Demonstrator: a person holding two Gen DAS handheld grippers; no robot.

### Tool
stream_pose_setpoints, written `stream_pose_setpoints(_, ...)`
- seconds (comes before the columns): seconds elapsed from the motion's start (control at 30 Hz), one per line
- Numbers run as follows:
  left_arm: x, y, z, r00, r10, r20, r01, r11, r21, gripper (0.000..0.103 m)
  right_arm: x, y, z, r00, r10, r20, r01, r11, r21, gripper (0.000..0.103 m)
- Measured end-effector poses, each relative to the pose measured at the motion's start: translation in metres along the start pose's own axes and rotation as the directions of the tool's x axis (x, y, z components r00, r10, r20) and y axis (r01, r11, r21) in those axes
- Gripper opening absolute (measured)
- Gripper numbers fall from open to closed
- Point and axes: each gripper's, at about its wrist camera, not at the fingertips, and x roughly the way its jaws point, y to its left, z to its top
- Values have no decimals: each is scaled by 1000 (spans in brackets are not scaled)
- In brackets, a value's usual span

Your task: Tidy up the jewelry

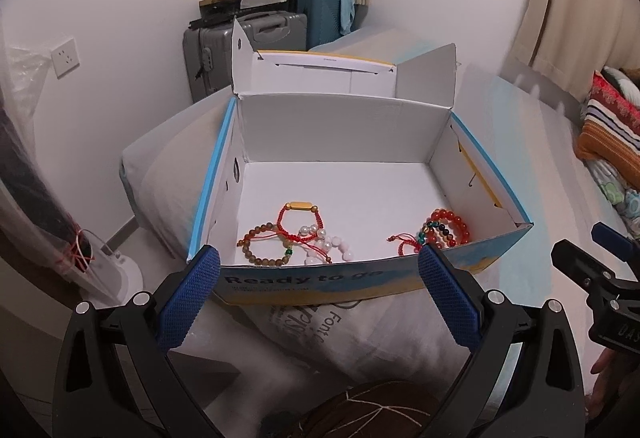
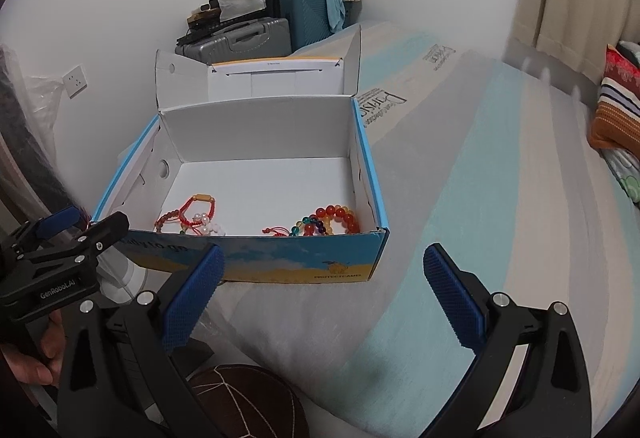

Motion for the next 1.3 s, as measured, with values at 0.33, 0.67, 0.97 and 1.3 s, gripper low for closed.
stream_pose_setpoints(0.33,2,-5,0,1000,13,-1,-13,1000,6,97,5,-5,-2,1000,-2,-11,2,1000,17,96)
stream_pose_setpoints(0.67,2,-14,0,1000,-4,-5,4,1000,19,97,4,-7,-2,1000,-1,-10,1,1000,21,96)
stream_pose_setpoints(0.97,4,-13,-1,1000,3,-19,-2,1000,14,97,3,-8,-2,1000,0,-10,0,1000,22,96)
stream_pose_setpoints(1.3,4,-15,-3,999,8,-36,-7,1000,24,97,5,-7,-4,1000,0,-16,1,1000,22,96)
